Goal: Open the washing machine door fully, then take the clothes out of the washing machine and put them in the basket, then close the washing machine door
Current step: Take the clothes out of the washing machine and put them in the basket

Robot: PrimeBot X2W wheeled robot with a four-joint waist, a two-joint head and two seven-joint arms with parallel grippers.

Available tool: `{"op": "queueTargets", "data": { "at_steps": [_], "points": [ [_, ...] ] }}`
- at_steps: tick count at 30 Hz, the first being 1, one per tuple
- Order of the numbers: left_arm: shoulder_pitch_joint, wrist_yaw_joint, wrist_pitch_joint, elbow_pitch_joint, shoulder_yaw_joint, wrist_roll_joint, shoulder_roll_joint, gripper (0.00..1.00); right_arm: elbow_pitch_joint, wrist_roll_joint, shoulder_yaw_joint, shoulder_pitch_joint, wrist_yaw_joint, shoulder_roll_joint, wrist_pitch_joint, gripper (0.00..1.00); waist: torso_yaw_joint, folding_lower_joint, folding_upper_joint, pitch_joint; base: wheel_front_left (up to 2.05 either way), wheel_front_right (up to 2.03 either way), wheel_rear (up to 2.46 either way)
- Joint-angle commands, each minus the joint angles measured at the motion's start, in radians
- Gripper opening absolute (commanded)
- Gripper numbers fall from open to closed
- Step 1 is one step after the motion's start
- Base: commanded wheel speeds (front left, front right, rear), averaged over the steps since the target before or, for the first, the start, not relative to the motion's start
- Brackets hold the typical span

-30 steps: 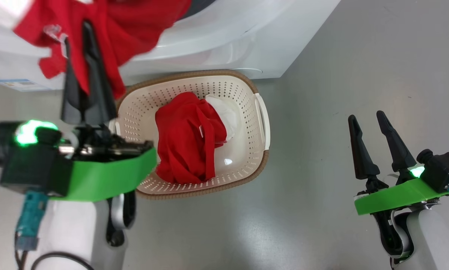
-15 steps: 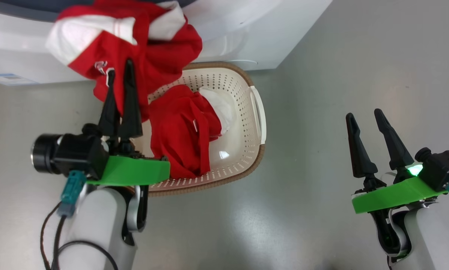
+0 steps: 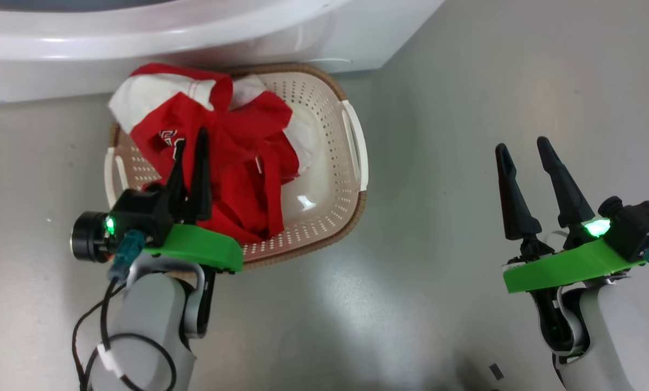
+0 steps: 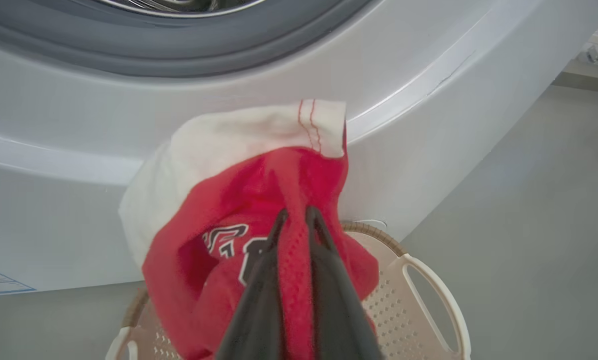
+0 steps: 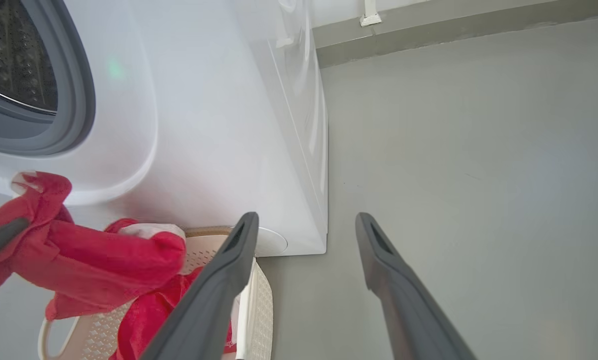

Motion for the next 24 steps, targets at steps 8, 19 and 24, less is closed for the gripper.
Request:
{"op": "queueTargets", "data": {
  "at_steps": [8, 19, 24],
  "points": [
    [-0.059, -0.031, -0.004, 0.146, 0.024, 0.023, 0.019, 0.00, -0.026, 0.019, 0.041, -0.015, 0.007, 0.013, -0.006, 1.00, -0.046, 0.0000, 0.0000, 0.081, 0.00, 0.00, 0.00],
    [-0.181, -0.056, -0.004, 0.397, 0.006, 0.059, 0.019, 0.00, -0.031, 0.028, 0.051, -0.051, 0.007, 0.022, -0.006, 1.00, -0.070, 0.0000, 0.0000, 0.172, 0.00, 0.00, 0.00],
    [-0.229, -0.051, -0.004, 0.478, 0.009, 0.060, 0.019, 0.00, -0.032, 0.030, 0.051, -0.061, 0.007, 0.024, -0.006, 1.00, -0.078, 0.0000, 0.0000, 0.191, 0.00, 0.00, 0.00]
  ]
}}
